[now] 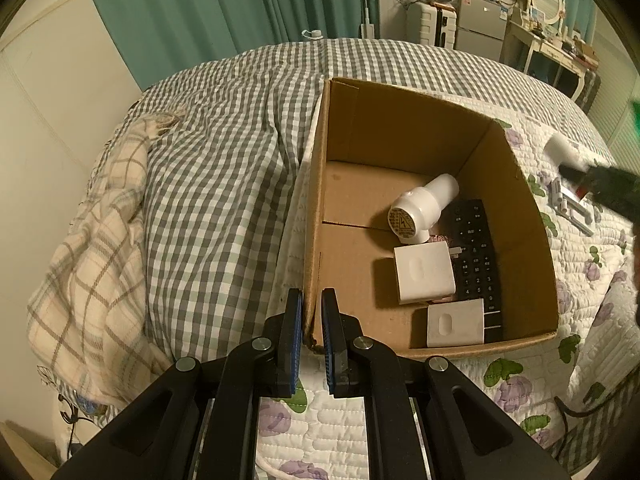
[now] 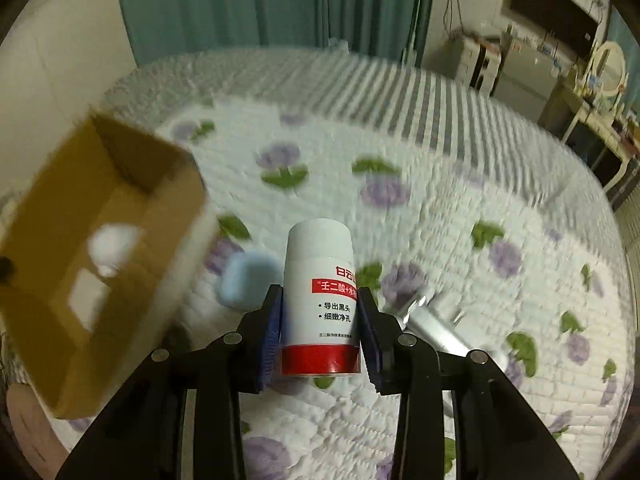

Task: Organize rigid objects
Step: 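Carry the red-capped bottle with the right tool into the box and release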

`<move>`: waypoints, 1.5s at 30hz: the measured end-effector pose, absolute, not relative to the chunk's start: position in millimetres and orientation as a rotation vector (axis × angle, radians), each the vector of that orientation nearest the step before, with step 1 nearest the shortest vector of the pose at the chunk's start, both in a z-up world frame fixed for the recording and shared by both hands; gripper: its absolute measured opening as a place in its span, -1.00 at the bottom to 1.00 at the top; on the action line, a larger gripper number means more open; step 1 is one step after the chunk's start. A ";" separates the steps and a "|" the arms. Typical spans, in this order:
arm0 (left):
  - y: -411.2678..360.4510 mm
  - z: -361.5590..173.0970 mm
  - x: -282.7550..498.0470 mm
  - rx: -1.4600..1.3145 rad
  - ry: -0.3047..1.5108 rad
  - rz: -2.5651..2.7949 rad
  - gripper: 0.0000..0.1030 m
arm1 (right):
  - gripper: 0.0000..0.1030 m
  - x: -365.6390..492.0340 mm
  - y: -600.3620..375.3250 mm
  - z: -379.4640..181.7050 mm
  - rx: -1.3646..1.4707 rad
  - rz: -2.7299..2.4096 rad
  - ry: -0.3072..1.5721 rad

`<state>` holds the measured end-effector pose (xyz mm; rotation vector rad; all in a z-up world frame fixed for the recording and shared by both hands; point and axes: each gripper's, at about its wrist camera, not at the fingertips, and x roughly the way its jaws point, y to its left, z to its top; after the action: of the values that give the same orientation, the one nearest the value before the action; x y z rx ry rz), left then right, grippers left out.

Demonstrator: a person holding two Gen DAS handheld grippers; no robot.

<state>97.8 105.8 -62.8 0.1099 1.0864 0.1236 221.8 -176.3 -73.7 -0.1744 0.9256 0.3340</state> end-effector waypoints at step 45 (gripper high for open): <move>108.4 -59.5 97.2 0.081 1.084 0.120 -0.83 | 0.31 150.7 -9.5 -55.0 -0.284 0.763 0.873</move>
<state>97.2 108.4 -59.5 0.0810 1.0840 0.1205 150.7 -9.5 -55.0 -0.2836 0.8728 0.7633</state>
